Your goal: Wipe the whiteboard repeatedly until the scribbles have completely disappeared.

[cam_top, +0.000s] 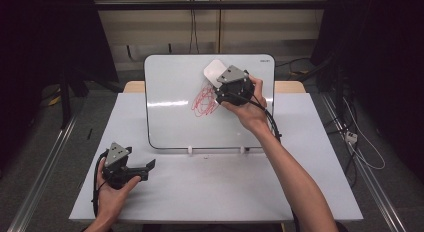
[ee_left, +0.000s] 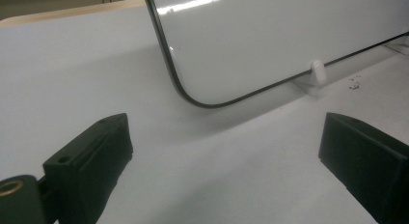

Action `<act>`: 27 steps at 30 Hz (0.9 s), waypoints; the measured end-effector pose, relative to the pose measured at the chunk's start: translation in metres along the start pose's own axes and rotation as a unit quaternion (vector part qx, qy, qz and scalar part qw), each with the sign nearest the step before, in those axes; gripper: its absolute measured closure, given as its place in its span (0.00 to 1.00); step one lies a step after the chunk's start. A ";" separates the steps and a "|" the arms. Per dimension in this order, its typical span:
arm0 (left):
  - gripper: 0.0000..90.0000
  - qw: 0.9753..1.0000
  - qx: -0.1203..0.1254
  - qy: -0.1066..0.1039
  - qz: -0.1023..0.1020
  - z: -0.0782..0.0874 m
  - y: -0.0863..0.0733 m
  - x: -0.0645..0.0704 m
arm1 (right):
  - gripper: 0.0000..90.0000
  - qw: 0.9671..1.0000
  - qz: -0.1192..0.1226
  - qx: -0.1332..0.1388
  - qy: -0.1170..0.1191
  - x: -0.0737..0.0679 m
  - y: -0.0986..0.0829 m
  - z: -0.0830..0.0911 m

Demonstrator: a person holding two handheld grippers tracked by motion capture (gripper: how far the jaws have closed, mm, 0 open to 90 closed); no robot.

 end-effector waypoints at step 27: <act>0.05 1.000 -0.001 0.001 -0.002 0.002 -0.001 0.001 | 0.35 0.999 0.011 -0.033 -0.035 -0.009 0.004 -0.009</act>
Point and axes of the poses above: each handheld gripper's, and its own axes: z roughly backward along the jaws, y roughly out of its top, x roughly to its right, the point moved 3 cm from there along -z, roughly forward along the jaws, and after that the axes turned 12 degrees about -x, right-handed, at the moved point
